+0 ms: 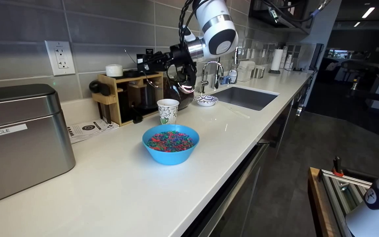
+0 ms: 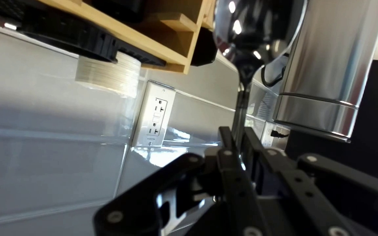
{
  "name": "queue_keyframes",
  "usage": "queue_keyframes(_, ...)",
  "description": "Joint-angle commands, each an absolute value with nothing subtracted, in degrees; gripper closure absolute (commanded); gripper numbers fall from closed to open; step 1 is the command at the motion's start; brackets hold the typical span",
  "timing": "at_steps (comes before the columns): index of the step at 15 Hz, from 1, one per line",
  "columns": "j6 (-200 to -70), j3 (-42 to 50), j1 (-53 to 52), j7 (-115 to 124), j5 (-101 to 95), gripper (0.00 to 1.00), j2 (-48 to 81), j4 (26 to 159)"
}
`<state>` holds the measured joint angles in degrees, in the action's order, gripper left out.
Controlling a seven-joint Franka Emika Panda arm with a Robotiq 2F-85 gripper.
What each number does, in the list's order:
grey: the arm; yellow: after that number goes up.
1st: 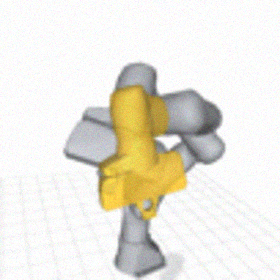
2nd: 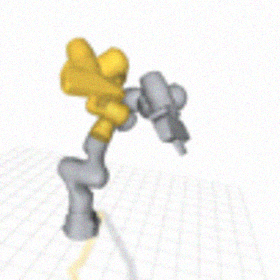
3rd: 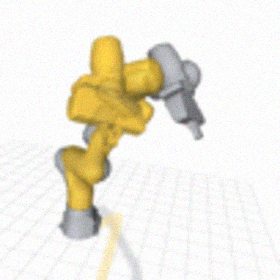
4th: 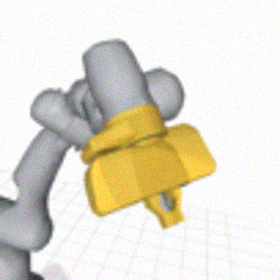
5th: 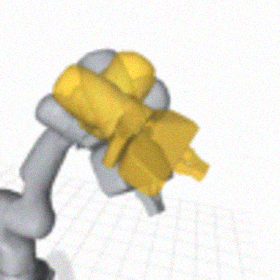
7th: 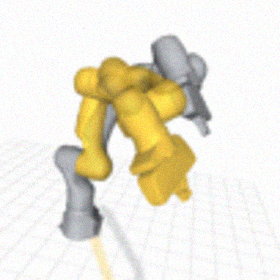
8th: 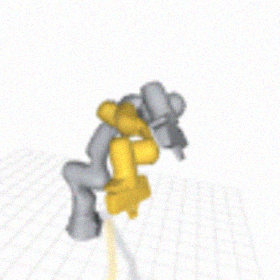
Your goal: Put some of the contents of the blue bowl into the paper cup using the silver spoon
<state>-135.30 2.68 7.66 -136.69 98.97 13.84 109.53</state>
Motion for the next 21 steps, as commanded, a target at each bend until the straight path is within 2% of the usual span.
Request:
queue_keyframes(1, -131.8, 4.0, 7.3, -139.3, 101.8, 0.98, 13.0, 110.8)
queue_keyframes(7, -129.1, 4.7, 7.1, -139.3, 101.5, 0.98, 13.0, 111.1)
queue_keyframes(15, -142.9, 2.9, 0.9, -126.5, 84.8, 0.98, 10.0, 112.2)
queue_keyframes(21, -145.1, -0.4, -2.5, -112.5, 74.4, 0.98, 10.0, 112.9)
